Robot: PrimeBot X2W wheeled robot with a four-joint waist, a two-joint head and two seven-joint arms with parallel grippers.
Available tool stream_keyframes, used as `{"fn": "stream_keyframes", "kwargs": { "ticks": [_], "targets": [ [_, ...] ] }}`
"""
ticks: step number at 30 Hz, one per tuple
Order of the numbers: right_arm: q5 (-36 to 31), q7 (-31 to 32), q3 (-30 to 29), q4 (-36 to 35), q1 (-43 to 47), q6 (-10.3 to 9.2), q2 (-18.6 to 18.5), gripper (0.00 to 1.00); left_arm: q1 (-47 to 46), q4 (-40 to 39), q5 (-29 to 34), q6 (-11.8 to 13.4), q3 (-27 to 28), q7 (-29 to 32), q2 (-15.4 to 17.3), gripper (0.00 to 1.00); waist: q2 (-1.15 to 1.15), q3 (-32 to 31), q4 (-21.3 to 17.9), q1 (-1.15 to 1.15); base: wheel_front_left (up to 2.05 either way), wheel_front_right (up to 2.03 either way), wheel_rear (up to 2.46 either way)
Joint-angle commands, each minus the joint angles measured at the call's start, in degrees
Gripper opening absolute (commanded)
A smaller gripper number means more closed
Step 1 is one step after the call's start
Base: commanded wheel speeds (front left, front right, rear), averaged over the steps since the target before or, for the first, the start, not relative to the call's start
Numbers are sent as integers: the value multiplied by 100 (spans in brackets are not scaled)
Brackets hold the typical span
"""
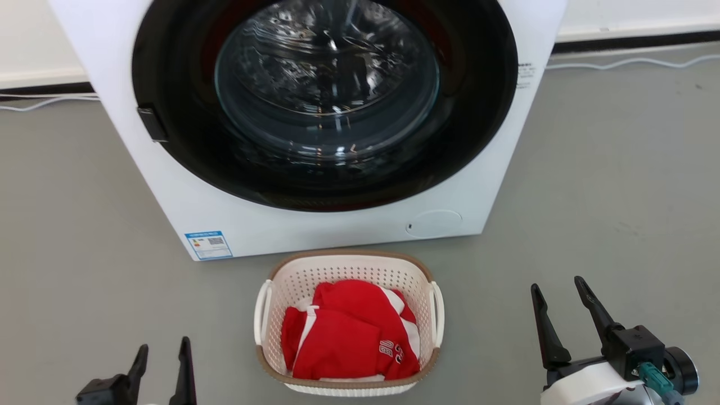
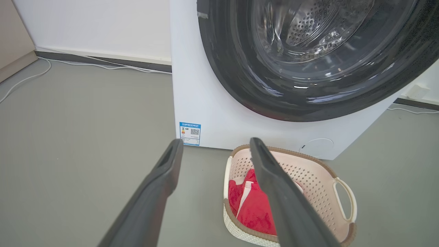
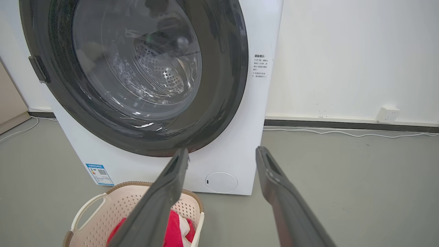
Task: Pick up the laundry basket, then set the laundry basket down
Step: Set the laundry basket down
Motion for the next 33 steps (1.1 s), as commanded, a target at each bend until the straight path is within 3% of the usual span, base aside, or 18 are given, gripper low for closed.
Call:
{"fn": "stream_keyframes", "kwargs": {
  "ticks": [1, 7, 13, 22, 33],
  "targets": [
    [59, -62, 173, -192, -120, 26, -15, 100, -341, 16, 79, -40, 103, -35, 65, 100, 0, 127, -112, 0, 0, 0, 0],
    [112, -62, 273, -343, -215, 26, -15, 100, -904, 710, 187, -75, -95, -35, 260, 100, 0, 461, -340, 0, 0, 0, 0],
    [234, -62, 491, -647, -349, 26, -15, 100, -1933, 1884, 259, -102, -353, 111, 579, 100, 0, 1052, -656, 0, 0, 0, 0],
    [539, -62, 886, -1017, -679, 26, -15, 100, -3410, 3554, 239, -123, -567, 736, 1191, 100, 0, 2047, -1180, 0, 0, 0, 0],
    [714, -62, 1259, -1442, -893, 26, -15, 100, -4317, 4447, 67, -133, -882, 1024, 1671, 100, 0, 2825, -1575, 0, 0, 0, 0]
  ]
}}
